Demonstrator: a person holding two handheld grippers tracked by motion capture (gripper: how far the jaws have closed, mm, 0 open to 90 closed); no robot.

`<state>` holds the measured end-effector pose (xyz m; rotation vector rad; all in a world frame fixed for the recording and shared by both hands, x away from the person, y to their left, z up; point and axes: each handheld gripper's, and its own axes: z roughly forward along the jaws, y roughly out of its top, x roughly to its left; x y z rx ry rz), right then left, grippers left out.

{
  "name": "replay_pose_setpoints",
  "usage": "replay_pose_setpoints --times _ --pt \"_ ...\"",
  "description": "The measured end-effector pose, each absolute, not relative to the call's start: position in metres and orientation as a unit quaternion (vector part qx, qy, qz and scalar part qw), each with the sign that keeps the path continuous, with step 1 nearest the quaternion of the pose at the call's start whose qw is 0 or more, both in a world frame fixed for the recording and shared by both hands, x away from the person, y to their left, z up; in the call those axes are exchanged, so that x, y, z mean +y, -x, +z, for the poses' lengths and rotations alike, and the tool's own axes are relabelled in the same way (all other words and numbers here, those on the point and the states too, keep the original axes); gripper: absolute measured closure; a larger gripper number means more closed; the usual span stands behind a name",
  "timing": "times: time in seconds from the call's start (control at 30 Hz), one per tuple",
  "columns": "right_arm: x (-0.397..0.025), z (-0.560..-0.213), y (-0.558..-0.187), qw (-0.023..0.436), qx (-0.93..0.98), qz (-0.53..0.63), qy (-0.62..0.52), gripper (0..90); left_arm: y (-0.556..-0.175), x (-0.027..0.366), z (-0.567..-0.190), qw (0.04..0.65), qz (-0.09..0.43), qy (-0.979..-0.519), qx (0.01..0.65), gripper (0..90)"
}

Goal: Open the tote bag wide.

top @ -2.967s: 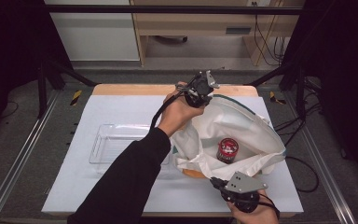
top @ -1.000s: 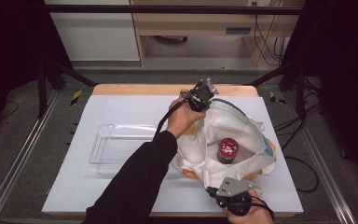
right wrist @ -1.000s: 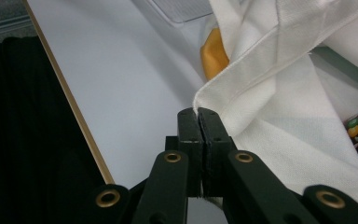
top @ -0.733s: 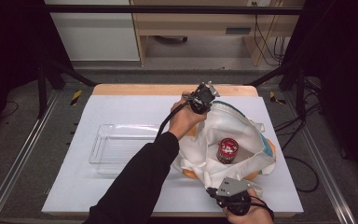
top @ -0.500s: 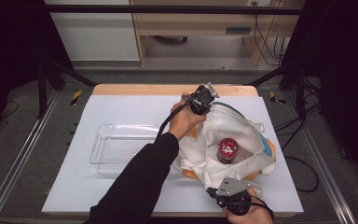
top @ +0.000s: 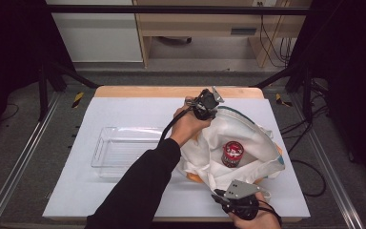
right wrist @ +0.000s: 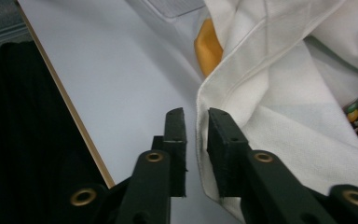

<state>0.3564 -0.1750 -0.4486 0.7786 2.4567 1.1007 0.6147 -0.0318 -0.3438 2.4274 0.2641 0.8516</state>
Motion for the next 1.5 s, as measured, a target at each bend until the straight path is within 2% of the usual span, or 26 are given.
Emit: replay_pose_setpoints --times 0.07,0.13,0.17,0.2,0.23,0.37,0.5,0.8,1.17,1.3,1.5 --pt "-0.176 -0.443 -0.356 0.178 0.857 0.394 -0.28 62.6 -0.609 -0.028 -0.34 0.282 0.321 -0.899 0.098 53.5" --pt "-0.176 -0.437 -0.355 0.187 0.852 0.399 -0.284 56.2 -0.601 -0.024 -0.335 0.291 0.323 -0.895 0.097 49.0" --pt "-0.176 -0.437 -0.355 0.187 0.852 0.399 -0.284 56.2 -0.597 -0.021 -0.331 0.295 0.324 -0.894 0.096 49.0" --pt "-0.177 -0.434 -0.355 0.191 0.85 0.401 -0.283 54.0 -0.588 -0.021 -0.334 0.322 0.282 -0.894 0.135 47.3" --pt "-0.178 -0.427 -0.354 0.201 0.845 0.402 -0.289 49.2 -0.575 -0.022 -0.337 0.35 0.256 -0.879 0.199 45.1" --pt "-0.181 -0.413 -0.354 0.211 0.838 0.405 -0.3 44.4 -0.557 -0.009 -0.322 0.354 0.265 -0.877 0.186 42.3" --pt "-0.19 -0.384 -0.356 0.24 0.83 0.403 -0.3 38.8 -0.536 0.004 -0.315 0.367 0.264 -0.874 0.179 39.8" --pt "-0.212 -0.334 -0.381 0.271 0.823 0.393 -0.308 40.5 -0.486 0.027 -0.328 0.383 0.248 -0.872 0.178 37.9" --pt "-0.252 -0.301 -0.422 0.323 0.811 0.364 -0.325 46.1 -0.449 0.023 -0.354 0.397 0.222 -0.87 0.188 34.6" --pt "-0.267 -0.303 -0.445 0.326 0.815 0.349 -0.329 51.1 -0.441 0.014 -0.369 0.391 0.219 -0.874 0.187 31.9" --pt "-0.275 -0.318 -0.472 0.318 0.822 0.33 -0.339 50.5 -0.436 0.008 -0.386 0.377 0.224 -0.881 0.18 32.3"
